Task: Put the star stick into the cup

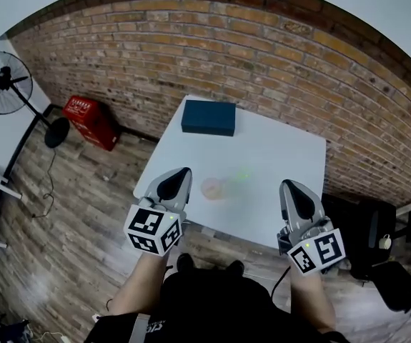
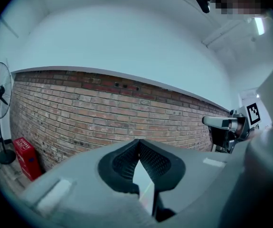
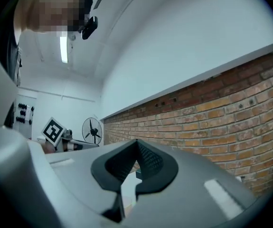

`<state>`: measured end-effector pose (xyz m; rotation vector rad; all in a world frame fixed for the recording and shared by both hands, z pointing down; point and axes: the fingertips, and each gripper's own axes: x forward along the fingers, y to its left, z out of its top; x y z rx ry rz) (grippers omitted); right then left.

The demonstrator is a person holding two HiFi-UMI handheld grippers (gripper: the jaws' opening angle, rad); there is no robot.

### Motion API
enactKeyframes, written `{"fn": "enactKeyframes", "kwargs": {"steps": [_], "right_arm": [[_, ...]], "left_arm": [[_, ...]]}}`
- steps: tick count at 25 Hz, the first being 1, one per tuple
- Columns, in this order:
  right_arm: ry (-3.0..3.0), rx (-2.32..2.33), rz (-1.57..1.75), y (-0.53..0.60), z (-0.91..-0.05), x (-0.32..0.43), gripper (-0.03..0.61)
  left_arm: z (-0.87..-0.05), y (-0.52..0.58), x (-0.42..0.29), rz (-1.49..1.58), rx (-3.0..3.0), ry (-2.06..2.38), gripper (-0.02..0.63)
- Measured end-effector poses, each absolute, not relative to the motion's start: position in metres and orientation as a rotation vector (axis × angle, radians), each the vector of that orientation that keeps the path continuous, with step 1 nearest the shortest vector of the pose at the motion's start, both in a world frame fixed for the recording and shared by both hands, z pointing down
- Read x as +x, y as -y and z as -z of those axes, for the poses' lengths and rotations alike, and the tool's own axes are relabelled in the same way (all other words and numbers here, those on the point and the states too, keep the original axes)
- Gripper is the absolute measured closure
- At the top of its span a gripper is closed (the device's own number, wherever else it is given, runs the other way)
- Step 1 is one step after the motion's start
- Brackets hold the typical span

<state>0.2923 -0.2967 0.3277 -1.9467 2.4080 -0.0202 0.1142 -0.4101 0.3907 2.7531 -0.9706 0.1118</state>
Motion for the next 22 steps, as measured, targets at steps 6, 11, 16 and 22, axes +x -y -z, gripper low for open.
{"fn": "enactKeyframes", "kwargs": {"steps": [6,11,16,22], "right_arm": [[-2.43,-1.866,0.074,0.294,-0.331,0.306,0.581],[-2.43,-1.841,0.101,0.291,-0.33,0.309,0.581],[-2.424,-1.843,0.116,0.298,-0.332,0.304,0.581],[-2.42,-1.838,0.13,0.297,-0.33,0.281,0.581]], "left_arm": [[-0.382,0.401,0.131,-0.148,2.783,1.013,0.607],[-0.376,0.397,0.13,-0.131,2.793,1.026,0.607],[-0.372,0.399,0.129,-0.117,2.816,1.003,0.607],[-0.364,0.397,0.114,-0.113,2.848,0.979,0.607]]}}
